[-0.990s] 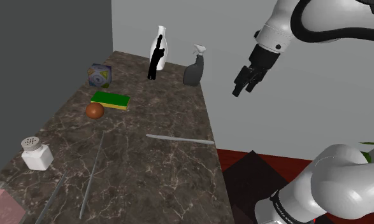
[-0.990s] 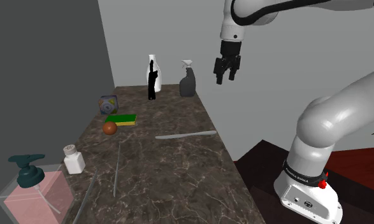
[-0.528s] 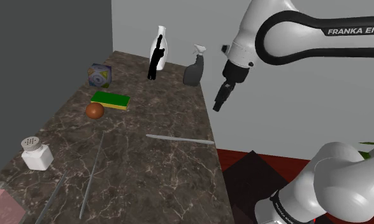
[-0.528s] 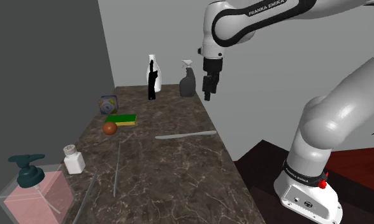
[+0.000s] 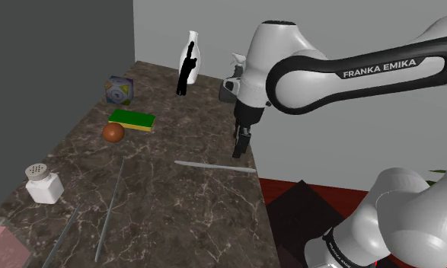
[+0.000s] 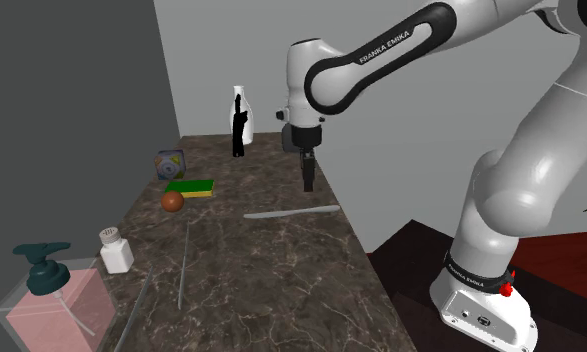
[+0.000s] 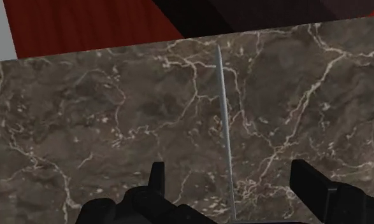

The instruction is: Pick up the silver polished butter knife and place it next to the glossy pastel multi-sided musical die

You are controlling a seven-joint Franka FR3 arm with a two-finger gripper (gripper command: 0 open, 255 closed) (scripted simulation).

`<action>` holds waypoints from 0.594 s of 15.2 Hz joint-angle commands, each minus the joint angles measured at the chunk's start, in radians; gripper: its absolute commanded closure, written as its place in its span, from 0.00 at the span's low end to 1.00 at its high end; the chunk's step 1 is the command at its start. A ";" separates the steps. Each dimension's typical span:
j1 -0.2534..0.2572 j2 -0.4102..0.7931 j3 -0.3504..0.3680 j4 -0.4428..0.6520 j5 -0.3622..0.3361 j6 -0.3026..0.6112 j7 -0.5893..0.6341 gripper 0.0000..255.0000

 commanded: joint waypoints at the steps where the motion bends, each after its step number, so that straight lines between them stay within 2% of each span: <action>1: 0.031 0.051 0.019 -0.008 -0.005 0.051 -0.058 0.00; 9: 0.033 0.116 0.025 -0.065 -0.012 0.171 -0.062 0.00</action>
